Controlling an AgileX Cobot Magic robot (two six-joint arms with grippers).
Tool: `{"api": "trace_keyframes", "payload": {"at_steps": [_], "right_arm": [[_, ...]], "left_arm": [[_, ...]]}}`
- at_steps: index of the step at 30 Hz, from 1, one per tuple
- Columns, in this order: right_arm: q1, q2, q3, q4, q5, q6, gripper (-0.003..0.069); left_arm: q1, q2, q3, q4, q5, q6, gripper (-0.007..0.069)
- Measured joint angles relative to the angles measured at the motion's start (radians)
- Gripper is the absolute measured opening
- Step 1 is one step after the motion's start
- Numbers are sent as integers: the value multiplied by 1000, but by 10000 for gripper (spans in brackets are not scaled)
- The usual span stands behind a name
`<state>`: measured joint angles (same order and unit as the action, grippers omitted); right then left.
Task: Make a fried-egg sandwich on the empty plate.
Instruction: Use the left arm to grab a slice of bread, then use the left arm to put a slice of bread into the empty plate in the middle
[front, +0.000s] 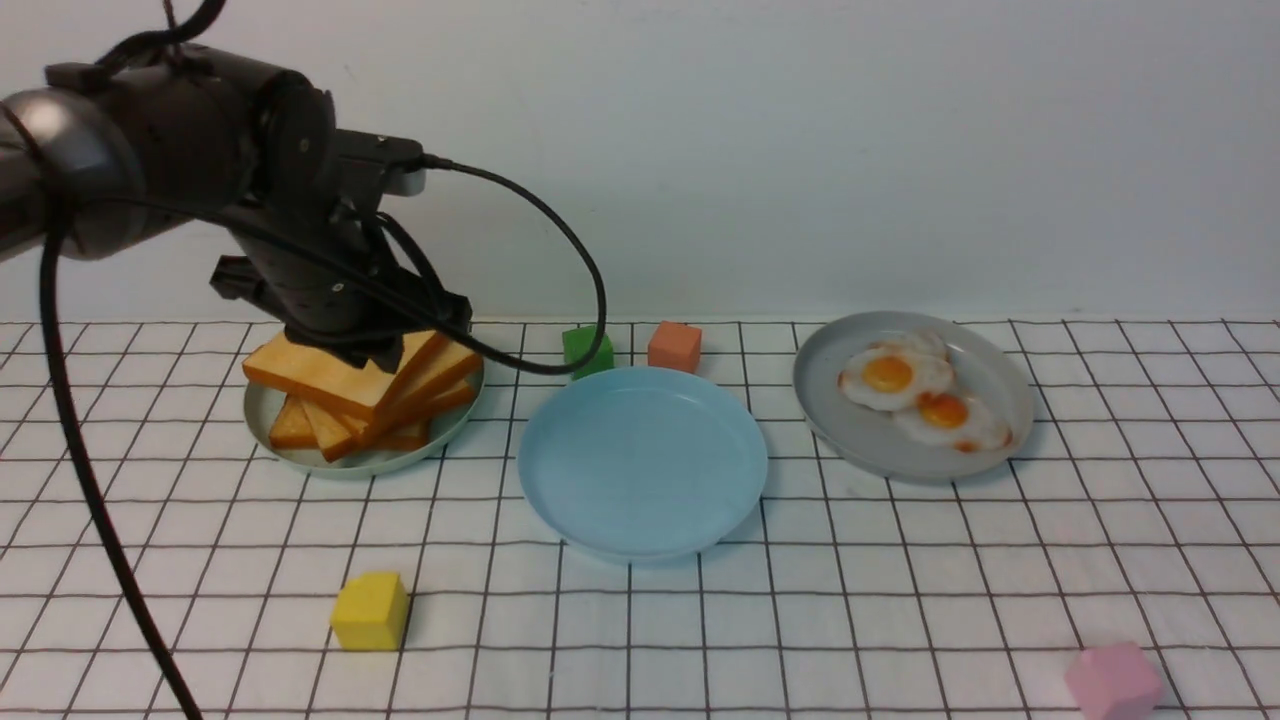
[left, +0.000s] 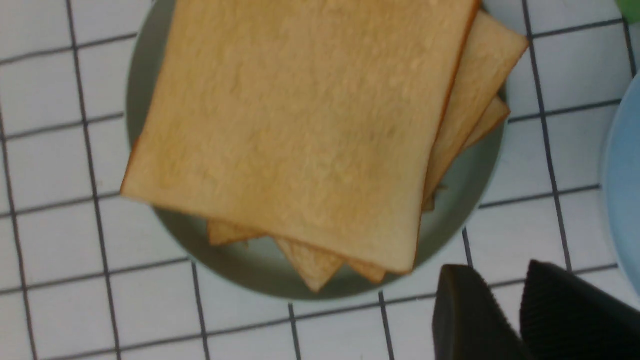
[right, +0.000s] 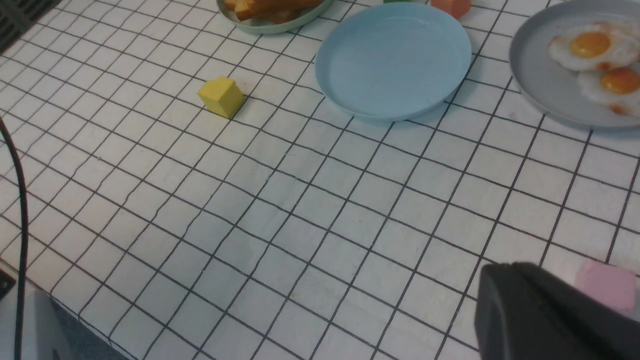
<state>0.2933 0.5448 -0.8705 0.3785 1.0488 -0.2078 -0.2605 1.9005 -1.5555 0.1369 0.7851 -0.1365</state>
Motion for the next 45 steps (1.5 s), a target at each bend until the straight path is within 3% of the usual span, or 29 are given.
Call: {"api": "trace_keyframes", "payload": {"at_steps": [5,8,15,17,22,27,31,38,45], "right_arm": [[5,4,0,1,1,0,6],[5,4,0,13,3,0,8],[5,4,1,56,7,0,10],[5,4,1,59,7,0,10],[5,4,1,82,9,0,14],[5,4,1,92,11,-1,14],[5,-3,1,92,15,-3,14],[5,-36,1,73,15,-5,18],[5,-36,1,56,20,-5,17]], "left_arm": [[0,64,-2,65,-118,12,378],[0,93,-3,122,-156,-7,396],[-2,183,-11,287,-206,-211,402],[-3,189,-13,295,-203,-241,380],[-5,195,-25,280,-179,-222,233],[-5,178,-35,244,-158,-163,219],[-16,86,-48,180,-94,-116,51],[-165,-26,-60,78,-63,17,28],[-309,61,-58,33,-122,41,28]]}}
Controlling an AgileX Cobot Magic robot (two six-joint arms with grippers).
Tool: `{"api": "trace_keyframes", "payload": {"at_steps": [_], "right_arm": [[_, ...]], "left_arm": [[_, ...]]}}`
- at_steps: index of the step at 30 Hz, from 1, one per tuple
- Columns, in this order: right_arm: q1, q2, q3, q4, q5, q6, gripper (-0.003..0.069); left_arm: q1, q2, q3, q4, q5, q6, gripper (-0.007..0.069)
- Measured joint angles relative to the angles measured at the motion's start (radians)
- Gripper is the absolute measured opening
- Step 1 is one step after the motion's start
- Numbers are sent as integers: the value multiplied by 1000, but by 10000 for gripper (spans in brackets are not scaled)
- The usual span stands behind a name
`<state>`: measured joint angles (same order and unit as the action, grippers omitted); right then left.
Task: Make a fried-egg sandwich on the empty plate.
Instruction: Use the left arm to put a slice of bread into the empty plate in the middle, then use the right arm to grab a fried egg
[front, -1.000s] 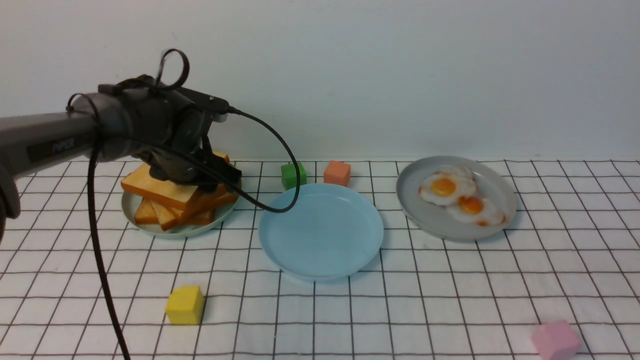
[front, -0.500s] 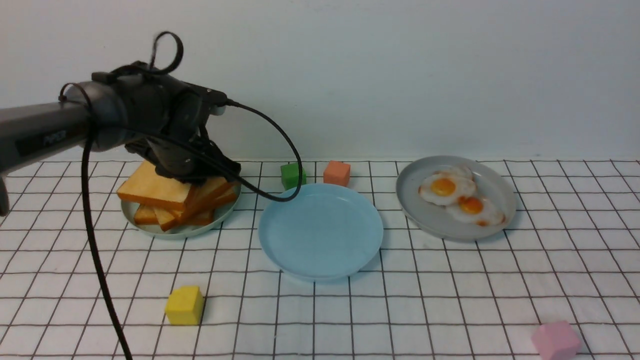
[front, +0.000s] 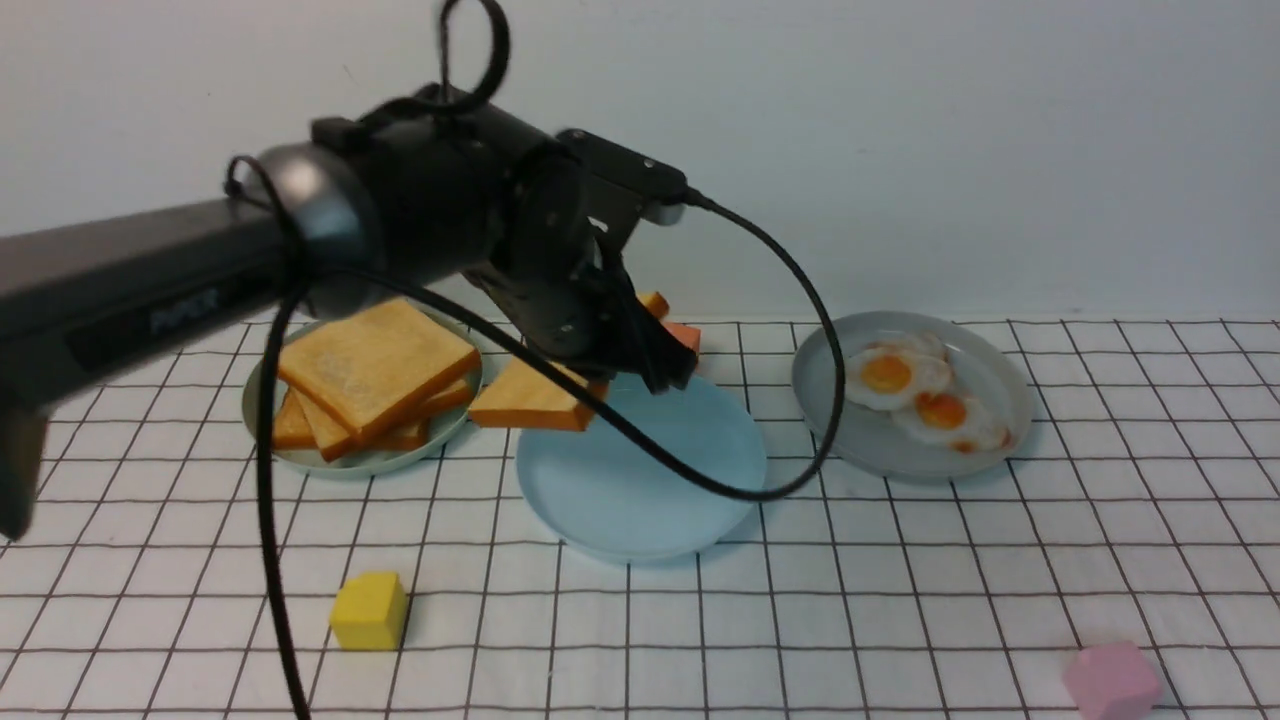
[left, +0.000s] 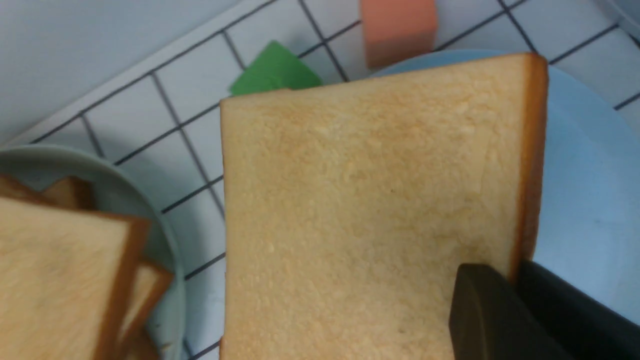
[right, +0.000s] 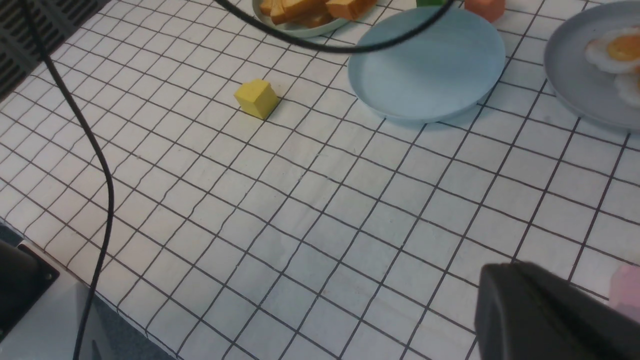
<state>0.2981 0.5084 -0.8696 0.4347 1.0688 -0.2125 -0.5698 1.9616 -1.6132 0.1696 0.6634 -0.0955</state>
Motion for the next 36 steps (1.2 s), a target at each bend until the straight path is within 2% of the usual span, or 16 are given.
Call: {"api": "trace_keyframes", "payload": {"at_steps": [6,13,17,21,23,24,25,28,31,34,35,36], "right_arm": [[0,0,0,-8,6,0,19],[0,0,0,-7,13,0,20],[0,0,0,-8,13,0,20],[0,0,0,-15,12,0,24],[0,0,0,-15,12,0,25],[0,0,0,-15,12,0,25],[0,4,0,-15,12,1,27],[0,52,0,-15,12,1,29],[0,133,0,-24,-16,1,33],[0,261,0,-34,-103,1,39],[0,321,-1,-38,-146,1,41],[0,332,-2,-40,-153,1,41]], "left_arm": [[-60,57,0,11,-72,0,28],[-64,101,0,23,-67,0,29],[-64,109,0,24,-64,0,83],[-64,109,0,20,-60,0,205],[-64,109,0,7,-42,0,300],[-64,108,0,4,-36,0,314],[-64,100,0,-10,-19,0,363],[-64,44,0,-81,49,0,430],[-64,-37,0,-155,117,0,435],[-64,-199,1,-258,191,0,367],[-64,-258,1,-284,216,0,318],[-64,-270,1,-290,219,0,318]]}}
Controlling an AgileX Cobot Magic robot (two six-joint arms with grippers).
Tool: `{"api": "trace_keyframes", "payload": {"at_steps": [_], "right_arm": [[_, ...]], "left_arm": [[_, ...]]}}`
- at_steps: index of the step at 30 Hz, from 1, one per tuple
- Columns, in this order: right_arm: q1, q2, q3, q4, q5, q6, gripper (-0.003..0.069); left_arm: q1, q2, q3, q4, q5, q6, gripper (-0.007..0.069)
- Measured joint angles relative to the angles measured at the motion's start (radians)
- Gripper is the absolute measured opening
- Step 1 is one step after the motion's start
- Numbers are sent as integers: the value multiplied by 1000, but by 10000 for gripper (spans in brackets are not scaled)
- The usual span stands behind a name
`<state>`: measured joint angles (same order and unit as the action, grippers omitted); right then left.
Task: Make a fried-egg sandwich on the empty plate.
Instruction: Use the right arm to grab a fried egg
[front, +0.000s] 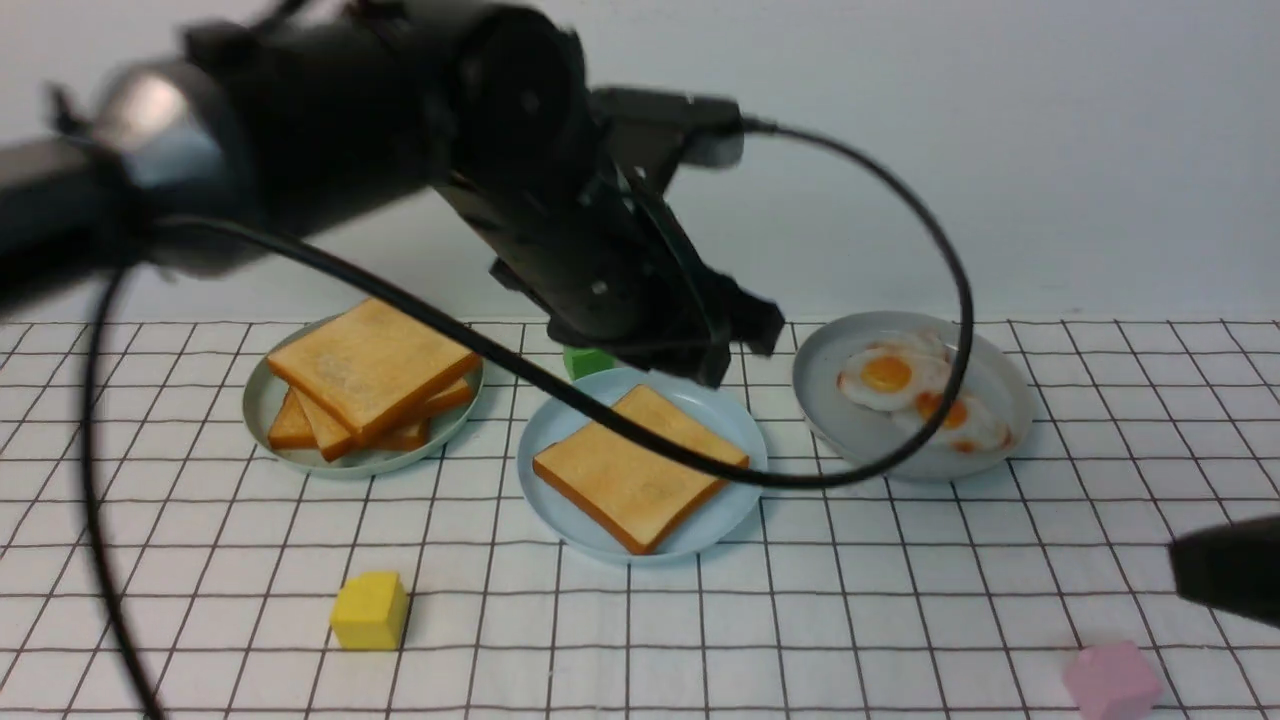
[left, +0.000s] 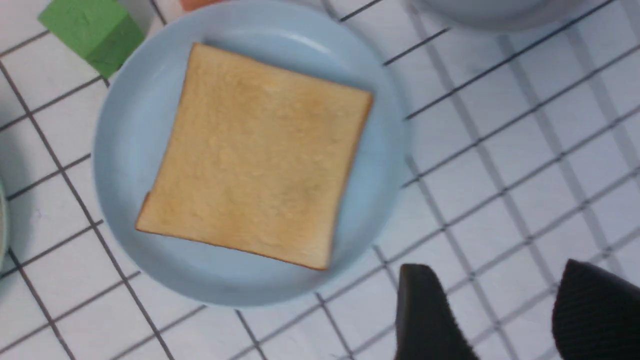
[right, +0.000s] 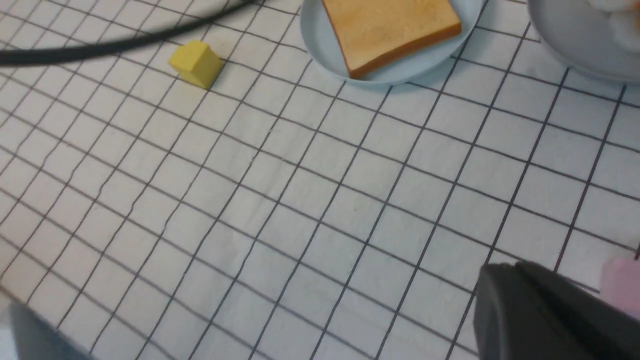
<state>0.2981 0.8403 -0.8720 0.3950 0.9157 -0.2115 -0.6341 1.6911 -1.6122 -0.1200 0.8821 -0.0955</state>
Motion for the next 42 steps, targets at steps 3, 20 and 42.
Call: {"api": "trace_keyframes", "payload": {"at_steps": [3,20,42], "right_arm": [[0,190,-43,-31,-94,-1,46],[-272,1034,-654,45,-53,63,260],[-317,1466,-1028,152,-51,188,481]], "left_arm": [[0,-200,35,-58,15,6,157],[0,-1077,848,-60,-244,85,-13],[0,-1094,896,-78,-302,86,-13]]}}
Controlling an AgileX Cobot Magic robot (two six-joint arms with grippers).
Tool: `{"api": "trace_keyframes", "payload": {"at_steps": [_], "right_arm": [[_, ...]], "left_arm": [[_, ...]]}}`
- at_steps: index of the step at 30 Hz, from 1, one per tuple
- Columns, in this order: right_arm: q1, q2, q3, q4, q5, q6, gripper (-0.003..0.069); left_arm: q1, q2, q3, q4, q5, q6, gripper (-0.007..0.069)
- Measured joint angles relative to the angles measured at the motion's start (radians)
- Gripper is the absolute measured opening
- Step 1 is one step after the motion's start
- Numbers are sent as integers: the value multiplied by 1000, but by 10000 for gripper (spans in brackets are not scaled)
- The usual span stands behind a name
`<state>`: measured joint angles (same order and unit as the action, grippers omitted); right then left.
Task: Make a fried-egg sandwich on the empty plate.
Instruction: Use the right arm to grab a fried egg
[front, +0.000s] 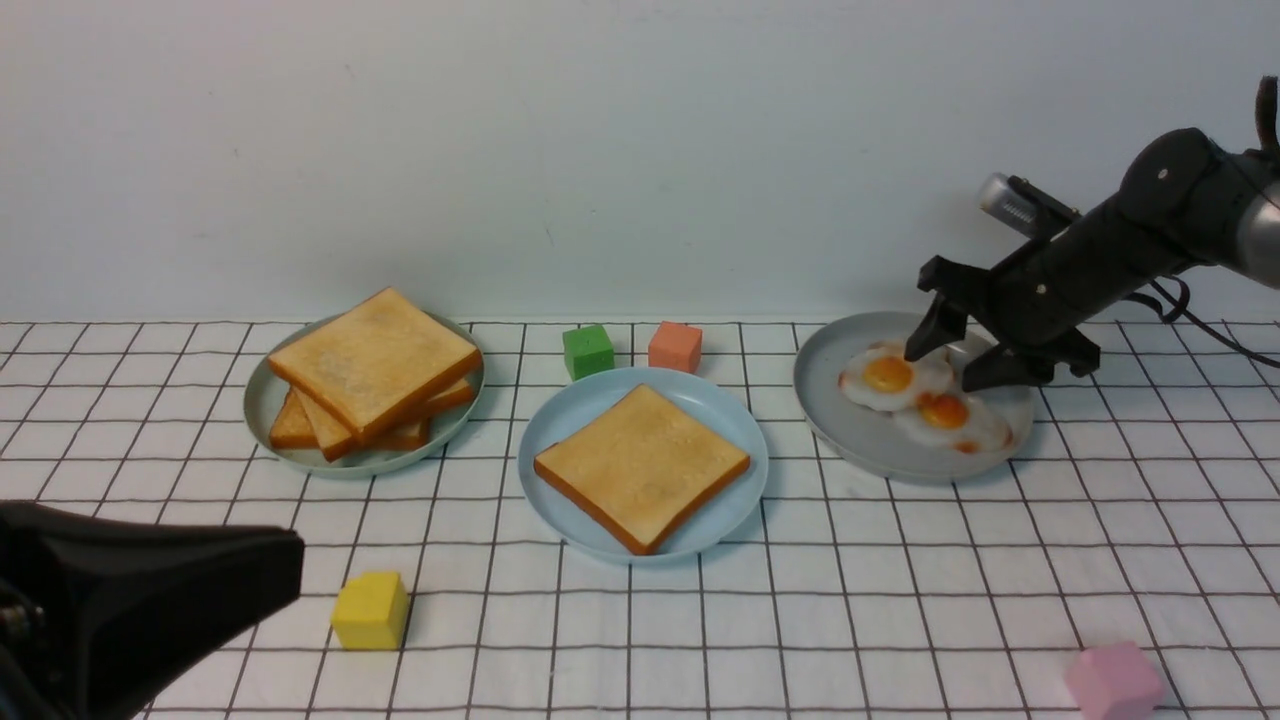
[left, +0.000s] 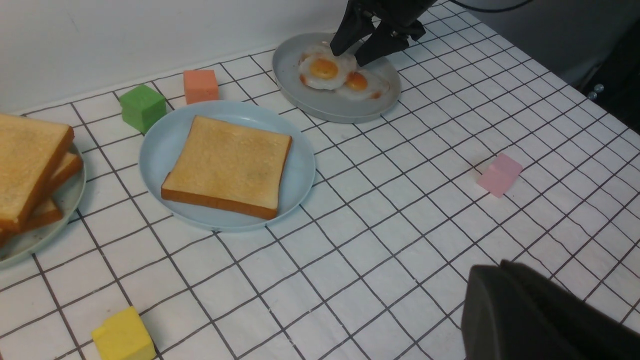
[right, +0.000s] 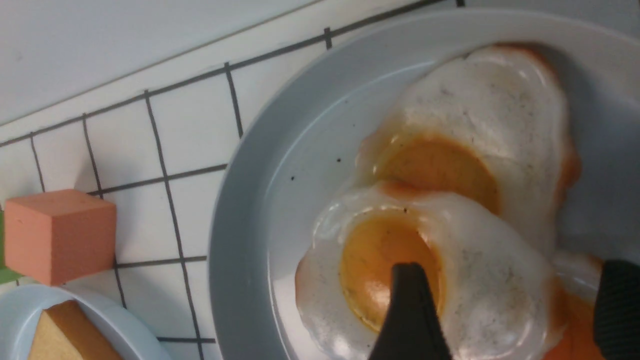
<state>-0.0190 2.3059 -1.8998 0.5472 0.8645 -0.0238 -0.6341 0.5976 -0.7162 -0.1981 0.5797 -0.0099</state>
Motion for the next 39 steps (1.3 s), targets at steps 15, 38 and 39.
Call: {"api": "trace_keyframes", "payload": {"at_steps": [15,38,39], "right_arm": [[9,7,0,15,-20,-30,452],[-3,39,-9,83,-22,-31,297],[-6,39,-9,87,-13,-31,253]], "left_arm": [[0,0,0,-3,-4,0,-13],[0,0,0,-3,-4,0,-13],[0,0,0,-3,-4,0,-13]]}}
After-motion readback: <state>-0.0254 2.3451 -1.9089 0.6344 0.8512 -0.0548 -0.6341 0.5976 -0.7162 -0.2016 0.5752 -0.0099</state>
